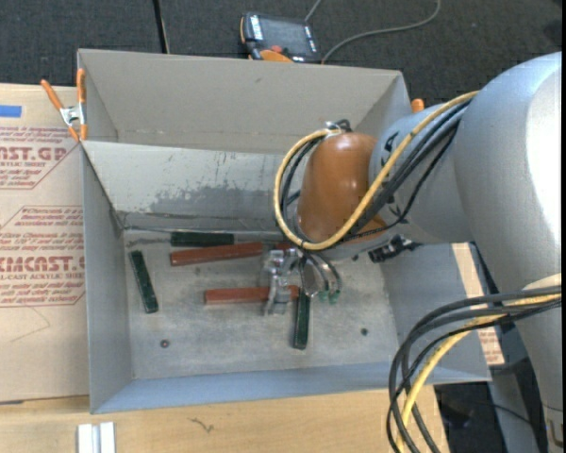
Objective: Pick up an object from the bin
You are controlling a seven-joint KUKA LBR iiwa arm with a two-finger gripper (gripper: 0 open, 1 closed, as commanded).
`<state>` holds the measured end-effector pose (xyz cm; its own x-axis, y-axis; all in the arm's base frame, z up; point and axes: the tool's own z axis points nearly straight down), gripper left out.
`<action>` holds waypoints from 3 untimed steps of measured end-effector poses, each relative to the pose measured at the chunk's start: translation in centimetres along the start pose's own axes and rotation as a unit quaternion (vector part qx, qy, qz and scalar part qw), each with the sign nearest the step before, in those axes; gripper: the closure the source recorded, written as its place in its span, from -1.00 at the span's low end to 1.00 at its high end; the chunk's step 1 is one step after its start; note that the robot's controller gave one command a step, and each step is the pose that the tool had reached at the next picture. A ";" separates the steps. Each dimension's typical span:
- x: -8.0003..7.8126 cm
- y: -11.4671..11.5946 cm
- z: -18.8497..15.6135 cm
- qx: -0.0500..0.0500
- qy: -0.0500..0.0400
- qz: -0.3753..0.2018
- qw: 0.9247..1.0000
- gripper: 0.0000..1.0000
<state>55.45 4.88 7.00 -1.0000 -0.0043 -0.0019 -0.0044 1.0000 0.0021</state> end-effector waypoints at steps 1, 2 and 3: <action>0.0 0.0 0.0 0.000 0.000 0.000 1.000 1.00; 0.0 0.0 0.0 0.000 0.000 0.000 1.000 1.00; 0.0 0.0 0.0 0.000 0.000 0.000 1.000 1.00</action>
Offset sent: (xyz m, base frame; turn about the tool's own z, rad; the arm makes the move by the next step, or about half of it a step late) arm 0.0000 0.0000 0.0000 0.0000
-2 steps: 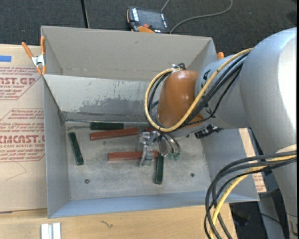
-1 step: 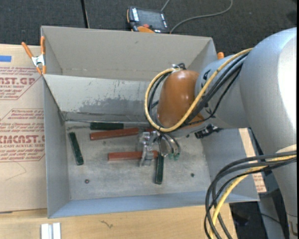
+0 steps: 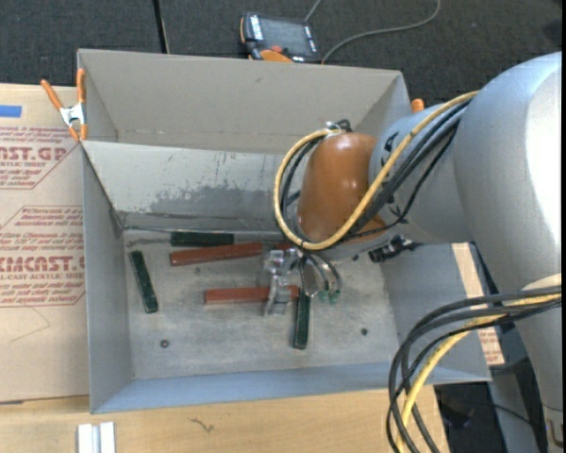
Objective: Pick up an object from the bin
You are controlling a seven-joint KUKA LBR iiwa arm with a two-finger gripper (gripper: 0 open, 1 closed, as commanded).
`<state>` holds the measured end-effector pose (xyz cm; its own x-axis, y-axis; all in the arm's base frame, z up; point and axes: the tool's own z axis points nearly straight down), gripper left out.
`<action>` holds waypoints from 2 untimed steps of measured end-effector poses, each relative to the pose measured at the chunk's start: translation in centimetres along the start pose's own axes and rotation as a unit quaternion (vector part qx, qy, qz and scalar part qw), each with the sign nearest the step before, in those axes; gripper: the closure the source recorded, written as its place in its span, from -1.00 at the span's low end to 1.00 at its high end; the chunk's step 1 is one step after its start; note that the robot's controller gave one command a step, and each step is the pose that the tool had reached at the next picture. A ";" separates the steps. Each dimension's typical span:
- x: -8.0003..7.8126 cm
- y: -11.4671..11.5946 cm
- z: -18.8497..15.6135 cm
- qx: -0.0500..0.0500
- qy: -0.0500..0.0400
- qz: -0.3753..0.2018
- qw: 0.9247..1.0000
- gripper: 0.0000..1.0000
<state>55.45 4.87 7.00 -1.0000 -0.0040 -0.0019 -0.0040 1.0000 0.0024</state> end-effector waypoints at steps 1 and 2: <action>0.0 0.0 0.0 0.000 0.000 0.000 1.000 1.00; 0.0 0.0 0.0 0.000 0.000 0.000 1.000 1.00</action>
Offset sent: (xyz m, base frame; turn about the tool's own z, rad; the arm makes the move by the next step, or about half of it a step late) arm 0.0000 0.0000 0.0000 0.0000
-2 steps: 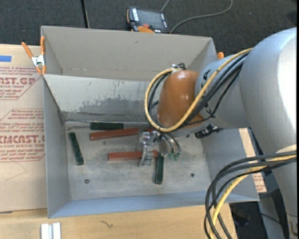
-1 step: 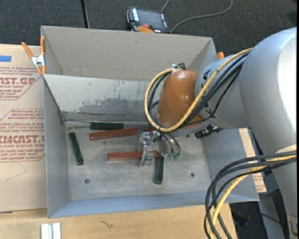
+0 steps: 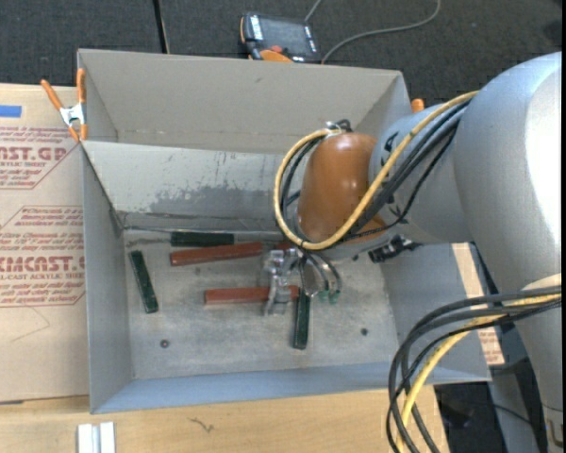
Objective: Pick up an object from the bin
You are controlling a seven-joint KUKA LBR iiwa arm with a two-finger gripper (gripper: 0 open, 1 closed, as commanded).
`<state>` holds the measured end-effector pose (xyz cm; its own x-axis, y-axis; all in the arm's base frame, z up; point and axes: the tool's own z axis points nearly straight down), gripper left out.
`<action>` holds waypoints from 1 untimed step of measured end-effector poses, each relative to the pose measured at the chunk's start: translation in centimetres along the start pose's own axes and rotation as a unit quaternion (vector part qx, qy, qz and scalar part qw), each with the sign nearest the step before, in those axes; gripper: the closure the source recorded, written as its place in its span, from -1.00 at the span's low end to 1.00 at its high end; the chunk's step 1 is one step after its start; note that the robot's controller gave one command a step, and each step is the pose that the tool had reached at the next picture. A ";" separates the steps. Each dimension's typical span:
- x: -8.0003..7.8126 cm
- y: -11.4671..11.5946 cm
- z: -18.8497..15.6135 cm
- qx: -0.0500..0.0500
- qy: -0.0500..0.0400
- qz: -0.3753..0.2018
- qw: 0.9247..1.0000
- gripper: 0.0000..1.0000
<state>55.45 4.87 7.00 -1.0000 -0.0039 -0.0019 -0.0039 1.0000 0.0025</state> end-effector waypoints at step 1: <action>0.0 0.0 0.0 0.000 0.000 0.000 1.000 1.00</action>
Offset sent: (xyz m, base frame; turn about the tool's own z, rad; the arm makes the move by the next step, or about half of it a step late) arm 0.0000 0.0000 0.0000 0.0000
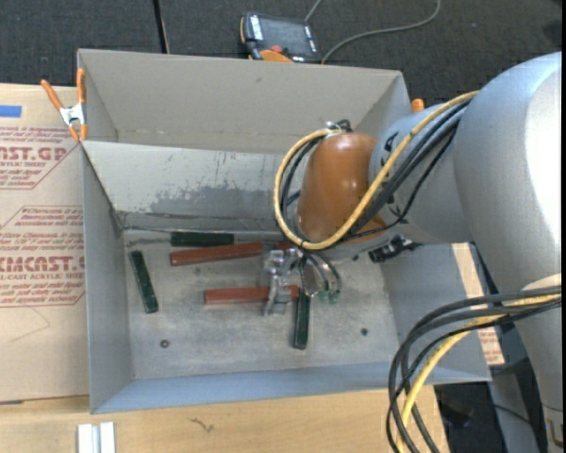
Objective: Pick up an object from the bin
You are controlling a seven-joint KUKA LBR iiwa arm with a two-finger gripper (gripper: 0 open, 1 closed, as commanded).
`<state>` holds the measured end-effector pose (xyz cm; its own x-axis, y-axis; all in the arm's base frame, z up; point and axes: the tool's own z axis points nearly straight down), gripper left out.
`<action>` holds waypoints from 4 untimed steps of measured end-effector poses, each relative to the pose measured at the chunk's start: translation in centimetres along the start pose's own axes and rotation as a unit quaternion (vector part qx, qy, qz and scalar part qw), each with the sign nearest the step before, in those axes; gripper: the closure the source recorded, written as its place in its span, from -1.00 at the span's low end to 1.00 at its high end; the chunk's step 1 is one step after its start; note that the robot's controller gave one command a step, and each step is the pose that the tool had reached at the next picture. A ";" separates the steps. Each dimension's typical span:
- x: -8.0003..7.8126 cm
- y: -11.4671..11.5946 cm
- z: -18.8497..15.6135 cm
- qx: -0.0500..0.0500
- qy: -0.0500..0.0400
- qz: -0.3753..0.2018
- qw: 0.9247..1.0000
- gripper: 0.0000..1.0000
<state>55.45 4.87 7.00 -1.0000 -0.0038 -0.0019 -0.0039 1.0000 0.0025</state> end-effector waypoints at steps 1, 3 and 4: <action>0.0 0.0 0.0 0.000 0.000 0.000 1.000 1.00; 0.0 0.0 0.0 0.000 0.000 0.000 1.000 1.00; 0.0 0.0 0.0 0.000 0.000 0.000 1.000 1.00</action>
Offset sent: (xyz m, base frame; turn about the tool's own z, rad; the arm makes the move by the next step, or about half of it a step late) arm 0.0000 0.0000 0.0000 0.0000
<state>55.45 4.87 7.00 -1.0000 -0.0037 -0.0019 -0.0037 1.0000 0.0026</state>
